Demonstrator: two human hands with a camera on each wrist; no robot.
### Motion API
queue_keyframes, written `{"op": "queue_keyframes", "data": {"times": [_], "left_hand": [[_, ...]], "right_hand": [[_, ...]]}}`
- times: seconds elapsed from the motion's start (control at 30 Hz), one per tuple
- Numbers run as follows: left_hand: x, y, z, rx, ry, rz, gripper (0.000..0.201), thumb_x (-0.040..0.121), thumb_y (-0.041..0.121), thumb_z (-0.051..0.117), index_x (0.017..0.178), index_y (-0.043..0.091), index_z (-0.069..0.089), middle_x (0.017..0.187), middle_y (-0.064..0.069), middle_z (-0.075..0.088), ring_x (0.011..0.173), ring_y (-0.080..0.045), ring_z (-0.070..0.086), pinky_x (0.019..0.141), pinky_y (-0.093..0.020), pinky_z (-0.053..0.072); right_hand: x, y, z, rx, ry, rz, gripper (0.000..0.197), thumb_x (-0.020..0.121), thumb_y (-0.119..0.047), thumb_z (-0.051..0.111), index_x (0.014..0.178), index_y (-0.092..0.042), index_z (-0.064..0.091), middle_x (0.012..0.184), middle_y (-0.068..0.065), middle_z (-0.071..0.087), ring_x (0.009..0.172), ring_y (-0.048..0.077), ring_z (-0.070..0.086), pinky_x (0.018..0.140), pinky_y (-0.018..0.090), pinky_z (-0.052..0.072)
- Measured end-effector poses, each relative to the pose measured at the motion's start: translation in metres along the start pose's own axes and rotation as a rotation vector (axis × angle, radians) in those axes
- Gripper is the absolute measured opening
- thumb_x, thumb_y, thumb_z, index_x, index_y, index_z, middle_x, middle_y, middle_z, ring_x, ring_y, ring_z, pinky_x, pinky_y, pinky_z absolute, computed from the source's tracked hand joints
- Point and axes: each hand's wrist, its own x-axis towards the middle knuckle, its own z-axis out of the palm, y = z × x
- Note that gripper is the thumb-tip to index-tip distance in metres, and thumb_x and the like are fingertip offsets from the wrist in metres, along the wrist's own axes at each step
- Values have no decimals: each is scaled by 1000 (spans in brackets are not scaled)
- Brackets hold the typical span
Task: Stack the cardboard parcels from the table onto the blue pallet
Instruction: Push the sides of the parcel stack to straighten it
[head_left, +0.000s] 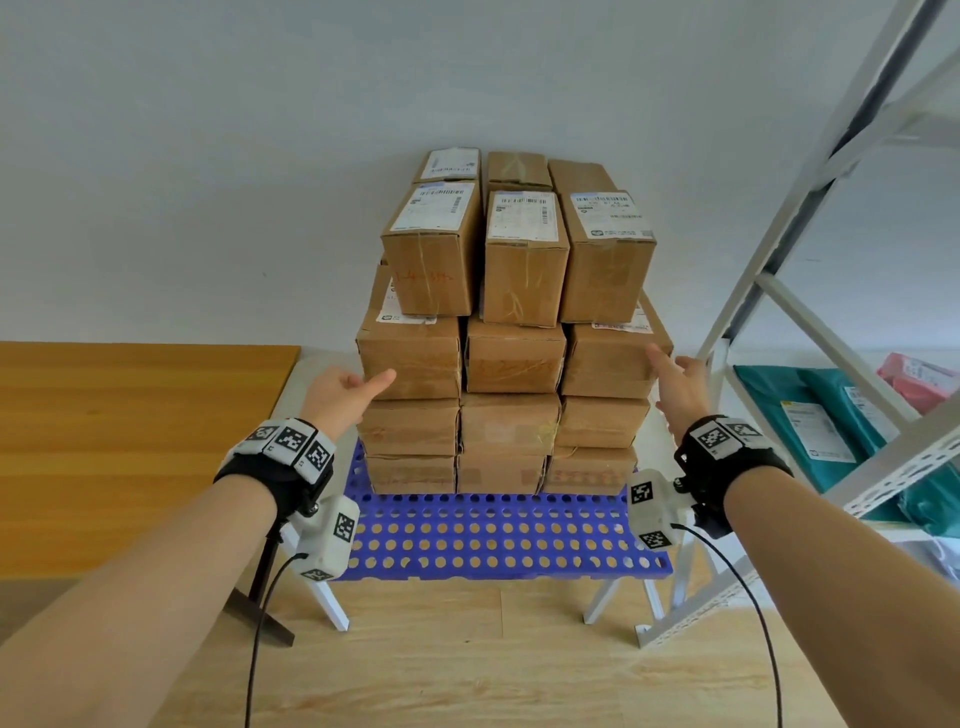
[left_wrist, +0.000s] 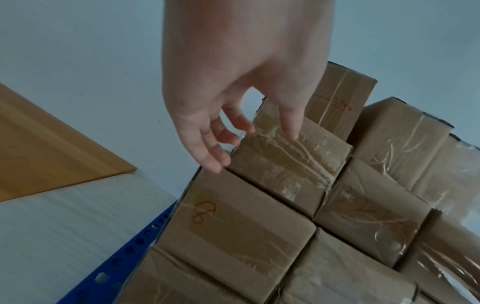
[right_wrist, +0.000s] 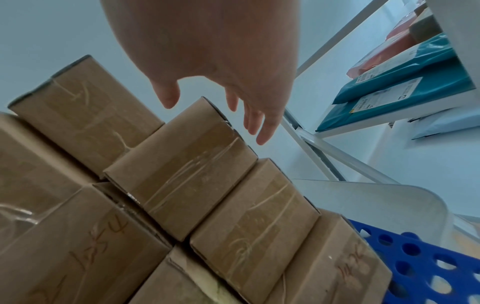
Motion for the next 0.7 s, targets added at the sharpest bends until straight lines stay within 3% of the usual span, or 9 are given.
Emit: {"op": "queue_keyframes", "data": {"times": [0.07, 0.1, 0.13, 0.17, 0.27, 0.4, 0.5, 0.6, 0.7], "left_hand": [[-5, -6, 3, 29, -114, -30, 28, 84, 39, 65, 80, 14, 53, 83, -6, 60, 84, -20, 63, 90, -38, 53], [-7, -9, 6, 24, -177, -35, 23, 86, 35, 64, 84, 13, 56, 87, -8, 63, 82, -18, 63, 88, -36, 54], [-11, -9, 9, 19, -240, -26, 20, 88, 31, 63, 88, 12, 60, 93, -11, 65, 82, -17, 63, 86, -34, 55], [-14, -9, 13, 20, -299, -6, 18, 89, 28, 61, 93, 11, 62, 99, -11, 67, 84, -17, 64, 85, -32, 55], [-21, -4, 26, 59, -428, 63, 19, 93, 25, 56, 106, 13, 63, 109, -3, 67, 96, -16, 64, 84, -28, 53], [-27, -3, 47, 170, -540, 118, 25, 94, 28, 53, 114, 17, 62, 114, 1, 64, 103, -15, 61, 82, -24, 50], [-25, -10, 60, 261, -602, 145, 27, 96, 25, 51, 119, 17, 61, 116, -3, 62, 99, -15, 58, 73, -18, 47], [-20, -15, 67, 266, -623, 136, 29, 96, 22, 50, 124, 18, 57, 125, -1, 58, 98, -14, 55, 69, -18, 43], [-15, -18, 70, 237, -614, 117, 36, 96, 19, 50, 132, 18, 49, 134, -3, 53, 101, -15, 53, 67, -19, 42]], "right_hand": [[-6, 6, -1, -11, 58, -26, 55, 89, -46, 56, 127, -8, 44, 111, 5, 47, 102, 20, 49, 97, 38, 40], [-9, 10, -1, -18, 83, -54, 41, 88, -46, 58, 108, -11, 51, 98, 4, 48, 88, 18, 49, 88, 35, 39], [-12, 14, 1, -28, 101, -85, 32, 86, -46, 59, 91, -16, 50, 87, 3, 46, 76, 15, 47, 80, 34, 37], [-16, 16, 2, -48, 100, -102, 30, 87, -45, 58, 87, -16, 49, 83, 2, 46, 72, 15, 47, 78, 33, 37], [-27, 27, 11, -124, -14, -89, 31, 89, -30, 54, 109, -7, 57, 91, 5, 58, 89, 23, 57, 86, 41, 47], [-40, 36, 29, -271, -240, -138, 17, 88, -8, 54, 98, -5, 68, 99, 8, 64, 97, 22, 58, 91, 37, 45], [-42, 46, 43, -377, -334, -174, 27, 88, 4, 46, 99, -8, 68, 102, 2, 62, 101, 15, 54, 97, 32, 44], [-39, 56, 53, -418, -409, -154, 35, 89, 7, 40, 106, -10, 66, 103, 0, 60, 102, 15, 55, 80, 19, 47], [-39, 56, 59, -425, -454, -155, 39, 89, 9, 38, 116, -7, 62, 107, 2, 58, 99, 13, 52, 65, 7, 39]]}}
